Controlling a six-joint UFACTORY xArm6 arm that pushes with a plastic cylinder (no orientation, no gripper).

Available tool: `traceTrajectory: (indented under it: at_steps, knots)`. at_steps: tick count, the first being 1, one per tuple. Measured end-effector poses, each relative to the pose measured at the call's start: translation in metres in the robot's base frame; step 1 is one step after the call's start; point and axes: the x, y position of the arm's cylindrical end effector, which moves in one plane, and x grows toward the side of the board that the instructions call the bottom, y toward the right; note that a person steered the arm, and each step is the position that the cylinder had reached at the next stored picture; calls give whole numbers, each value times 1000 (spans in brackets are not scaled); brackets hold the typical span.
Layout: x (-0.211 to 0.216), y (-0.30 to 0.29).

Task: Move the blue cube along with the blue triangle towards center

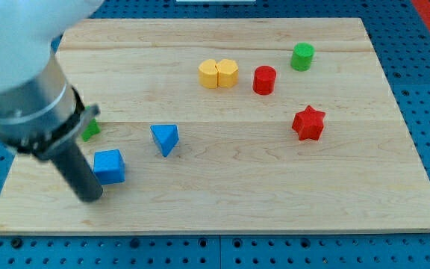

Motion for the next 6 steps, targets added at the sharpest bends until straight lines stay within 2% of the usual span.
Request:
traceTrajectory:
  at_steps: [1, 2, 3, 4, 6]
  knots:
    - [-29, 3]
    - [-30, 6]
    - [-30, -29]
    - [-41, -17]
    - [-58, 60]
